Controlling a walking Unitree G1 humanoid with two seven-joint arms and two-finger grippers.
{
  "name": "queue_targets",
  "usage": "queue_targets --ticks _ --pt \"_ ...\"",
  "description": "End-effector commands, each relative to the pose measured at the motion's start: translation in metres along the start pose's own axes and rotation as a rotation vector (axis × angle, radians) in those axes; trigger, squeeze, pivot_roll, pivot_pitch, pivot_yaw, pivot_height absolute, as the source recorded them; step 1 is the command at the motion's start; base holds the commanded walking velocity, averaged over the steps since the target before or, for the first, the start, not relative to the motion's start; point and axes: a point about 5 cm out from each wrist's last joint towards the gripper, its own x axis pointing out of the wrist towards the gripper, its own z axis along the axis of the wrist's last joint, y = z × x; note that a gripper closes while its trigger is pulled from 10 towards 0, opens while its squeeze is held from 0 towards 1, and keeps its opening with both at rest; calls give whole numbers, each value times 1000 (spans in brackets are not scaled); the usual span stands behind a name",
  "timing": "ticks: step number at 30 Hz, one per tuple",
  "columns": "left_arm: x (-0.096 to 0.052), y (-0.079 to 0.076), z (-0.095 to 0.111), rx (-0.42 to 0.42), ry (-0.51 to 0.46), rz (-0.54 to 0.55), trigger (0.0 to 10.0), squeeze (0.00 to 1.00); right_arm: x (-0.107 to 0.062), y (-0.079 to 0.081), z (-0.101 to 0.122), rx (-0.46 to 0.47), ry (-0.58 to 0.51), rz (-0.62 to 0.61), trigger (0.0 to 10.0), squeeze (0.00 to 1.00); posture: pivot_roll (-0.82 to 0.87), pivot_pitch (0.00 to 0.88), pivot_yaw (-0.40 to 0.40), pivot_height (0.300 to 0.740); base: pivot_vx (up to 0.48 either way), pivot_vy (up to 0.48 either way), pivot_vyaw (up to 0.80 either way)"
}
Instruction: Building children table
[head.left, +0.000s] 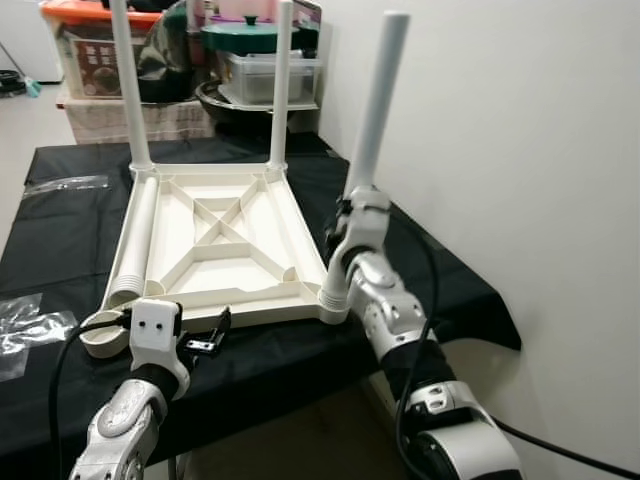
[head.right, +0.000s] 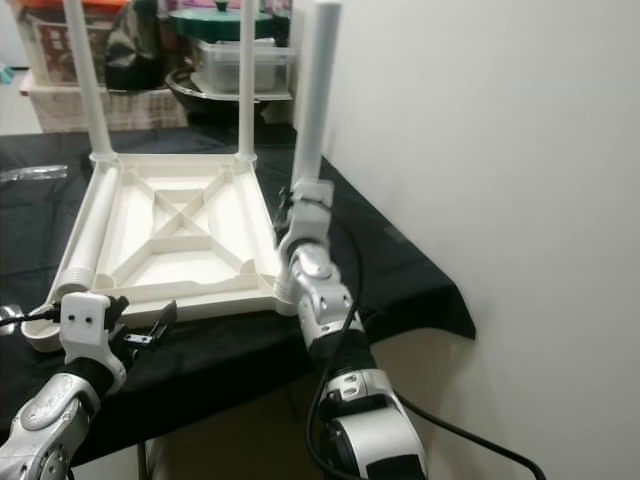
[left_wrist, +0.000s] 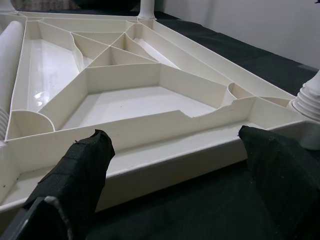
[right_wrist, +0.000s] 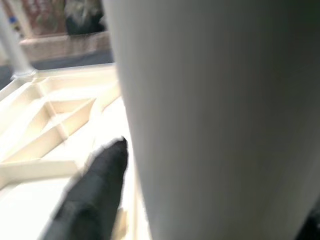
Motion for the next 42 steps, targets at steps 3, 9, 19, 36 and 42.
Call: queue_targets --ticks 3,9,19,36,42 --pt "1 -3 -2 -2 7 -8 10000 0 5 -8 45 -52 -138 263 10000 0 81 0 -124 740 0 0 0" --pt "0 -3 -2 -3 6 -7 10000 0 -18 -17 67 -143 -217 735 10000 0 81 0 -129 740 0 0 0" --pt "0 -3 -3 -4 8 -9 10000 0 -47 -11 36 -175 -107 1155 4353 0 90 0 -133 740 0 0 0" --pt "-2 -2 -3 1 11 -3 10000 0 -13 -83 -8 -96 52 -324 0 0 84 0 -126 740 0 0 0" --pt "0 -3 -3 0 16 -9 10000 0 -27 -23 -12 -25 4 -74 10000 0 71 0 -116 740 0 0 0"
